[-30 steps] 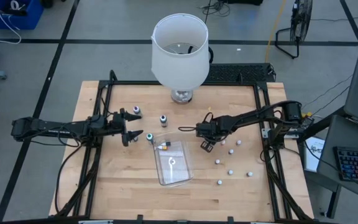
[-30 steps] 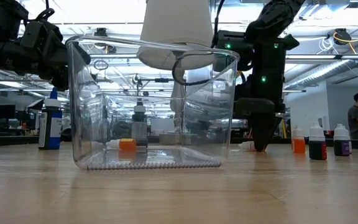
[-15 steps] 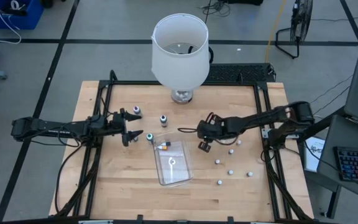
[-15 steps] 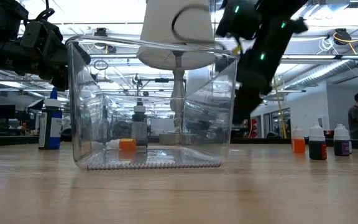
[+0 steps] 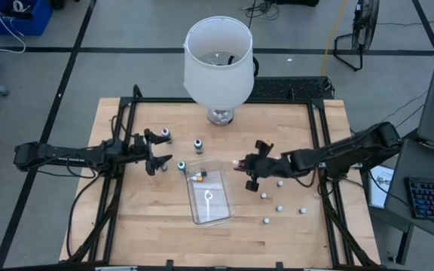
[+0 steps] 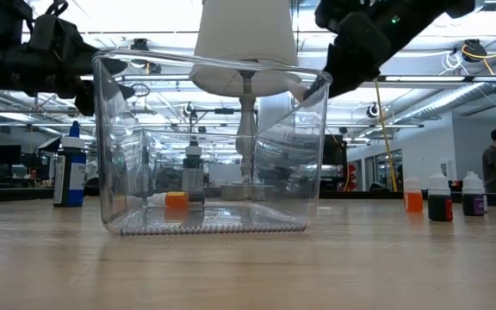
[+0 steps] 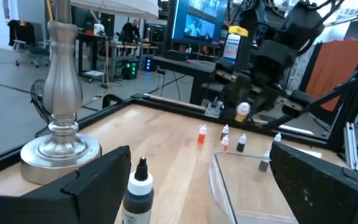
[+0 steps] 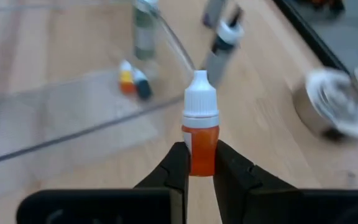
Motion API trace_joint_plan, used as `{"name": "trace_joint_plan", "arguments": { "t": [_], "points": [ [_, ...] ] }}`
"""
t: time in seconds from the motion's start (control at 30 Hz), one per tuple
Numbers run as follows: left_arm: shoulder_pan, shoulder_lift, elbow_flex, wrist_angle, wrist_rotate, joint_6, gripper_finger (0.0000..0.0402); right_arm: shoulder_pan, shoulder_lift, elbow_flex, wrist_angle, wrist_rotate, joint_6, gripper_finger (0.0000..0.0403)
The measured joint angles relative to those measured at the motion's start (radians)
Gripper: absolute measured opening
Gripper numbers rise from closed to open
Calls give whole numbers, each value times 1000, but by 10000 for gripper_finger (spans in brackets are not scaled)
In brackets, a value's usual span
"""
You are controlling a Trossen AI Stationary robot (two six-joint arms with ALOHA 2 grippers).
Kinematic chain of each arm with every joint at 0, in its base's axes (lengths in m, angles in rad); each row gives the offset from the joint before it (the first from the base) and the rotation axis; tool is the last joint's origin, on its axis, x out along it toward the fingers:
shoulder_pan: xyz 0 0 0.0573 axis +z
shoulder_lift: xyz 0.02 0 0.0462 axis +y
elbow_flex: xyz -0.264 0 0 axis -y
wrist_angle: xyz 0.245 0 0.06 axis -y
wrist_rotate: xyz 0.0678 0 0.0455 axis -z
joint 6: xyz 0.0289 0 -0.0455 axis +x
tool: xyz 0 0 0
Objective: Pick & Place food coloring
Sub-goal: Put the orange food coloring bottle into the bin
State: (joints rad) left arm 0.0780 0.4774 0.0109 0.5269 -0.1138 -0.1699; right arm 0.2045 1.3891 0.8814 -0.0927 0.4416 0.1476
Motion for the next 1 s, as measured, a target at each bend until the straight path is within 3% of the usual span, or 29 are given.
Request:
{"name": "trace_joint_plan", "arguments": {
  "t": [0.2, 0.33, 0.5, 0.77, 1.0],
  "points": [
    [0, 0, 0, 2, 0, 0, 379, 15, -1, -66, 223, -2, -163, 36],
    [0, 0, 0, 9, 0, -47, 379, 14, -1, -98, 315, -57, -221, 36],
    [0, 0, 0, -3, 50, -89, 379, 5, -1, -101, 324, -80, -248, 36],
    [-17, 0, 7, 63, 279, -149, 379, 5, -1, -101, 351, -81, -276, 36],
    [-31, 0, 8, 97, 279, -241, 379, 5, -1, -101, 351, -81, -273, 35]
  ]
}}
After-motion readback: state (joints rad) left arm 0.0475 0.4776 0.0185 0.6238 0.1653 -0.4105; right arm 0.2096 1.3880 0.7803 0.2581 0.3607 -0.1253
